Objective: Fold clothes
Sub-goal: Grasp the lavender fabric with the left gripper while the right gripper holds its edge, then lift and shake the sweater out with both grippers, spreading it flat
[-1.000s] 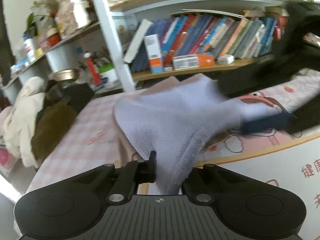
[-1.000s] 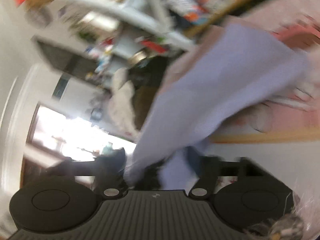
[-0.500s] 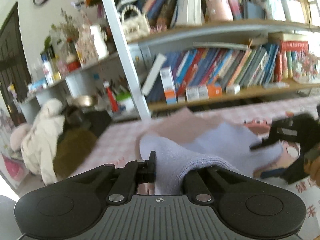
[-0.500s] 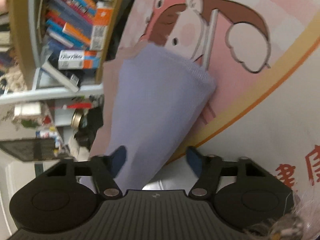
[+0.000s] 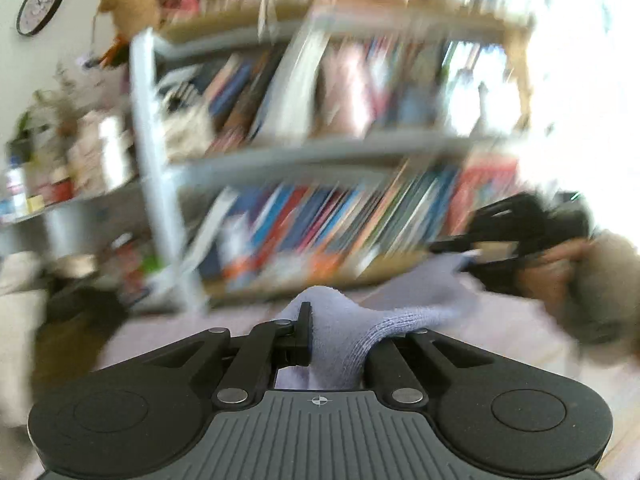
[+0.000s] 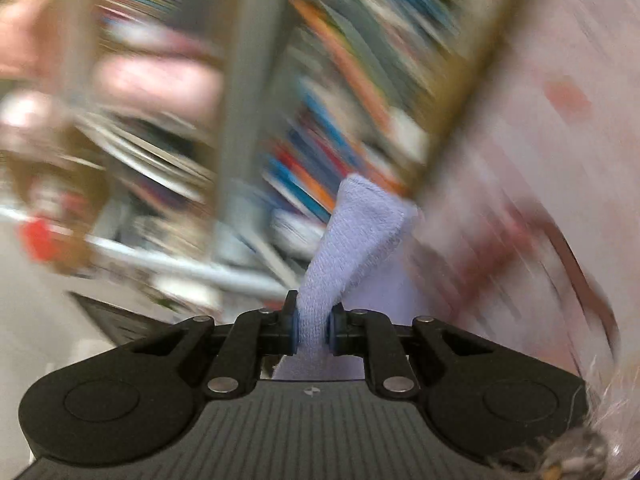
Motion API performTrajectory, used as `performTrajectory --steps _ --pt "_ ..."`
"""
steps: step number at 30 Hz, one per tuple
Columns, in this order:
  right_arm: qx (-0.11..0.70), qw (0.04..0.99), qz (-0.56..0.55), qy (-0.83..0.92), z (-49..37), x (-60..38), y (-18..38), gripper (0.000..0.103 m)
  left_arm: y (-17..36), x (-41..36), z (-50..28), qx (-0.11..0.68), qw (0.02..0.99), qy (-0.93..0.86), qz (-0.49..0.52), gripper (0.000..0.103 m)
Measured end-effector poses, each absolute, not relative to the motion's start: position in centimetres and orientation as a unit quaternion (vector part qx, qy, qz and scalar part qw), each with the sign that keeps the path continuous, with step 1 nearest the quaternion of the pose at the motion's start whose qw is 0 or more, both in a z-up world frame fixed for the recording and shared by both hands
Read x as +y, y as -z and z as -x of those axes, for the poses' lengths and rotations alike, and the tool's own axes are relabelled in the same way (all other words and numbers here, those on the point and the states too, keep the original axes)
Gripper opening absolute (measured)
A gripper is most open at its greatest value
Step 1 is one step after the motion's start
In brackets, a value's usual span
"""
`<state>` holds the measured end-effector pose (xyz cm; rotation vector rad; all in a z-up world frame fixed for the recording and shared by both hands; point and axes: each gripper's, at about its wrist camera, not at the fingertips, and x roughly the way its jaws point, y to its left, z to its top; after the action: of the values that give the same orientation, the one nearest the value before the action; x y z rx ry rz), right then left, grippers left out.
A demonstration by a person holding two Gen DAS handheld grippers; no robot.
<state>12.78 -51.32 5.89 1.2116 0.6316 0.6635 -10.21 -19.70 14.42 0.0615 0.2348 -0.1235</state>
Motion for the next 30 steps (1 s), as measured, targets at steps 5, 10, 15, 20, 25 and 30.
performTrajectory --steps 5,10,15,20,25,30 --pt "0.117 0.777 -0.473 -0.398 -14.8 -53.0 -20.3 0.012 -19.2 -20.2 10.7 -0.010 0.977 0.211 0.040 0.003" --pt "0.039 0.795 -0.357 -0.488 -14.6 -49.3 -30.7 0.012 -20.3 -19.3 10.9 -0.050 0.945 0.307 0.101 0.004" --pt "0.191 0.820 -0.298 -0.450 -18.2 -40.8 -24.8 0.013 -13.6 -15.9 7.8 0.105 0.955 0.240 0.139 0.004" --pt "0.387 0.843 -0.219 -0.303 -21.0 -33.8 -10.8 0.012 -2.3 -12.9 5.3 0.323 0.927 0.147 0.118 0.003" --pt "0.450 0.821 -0.232 -0.263 -21.2 -30.3 -3.8 0.013 1.0 -9.1 4.6 0.362 0.915 0.090 0.153 0.003" --pt "0.436 0.836 -0.195 -0.269 -21.6 -26.4 -4.6 0.019 1.4 -6.9 3.3 0.390 0.904 0.058 0.168 0.004"
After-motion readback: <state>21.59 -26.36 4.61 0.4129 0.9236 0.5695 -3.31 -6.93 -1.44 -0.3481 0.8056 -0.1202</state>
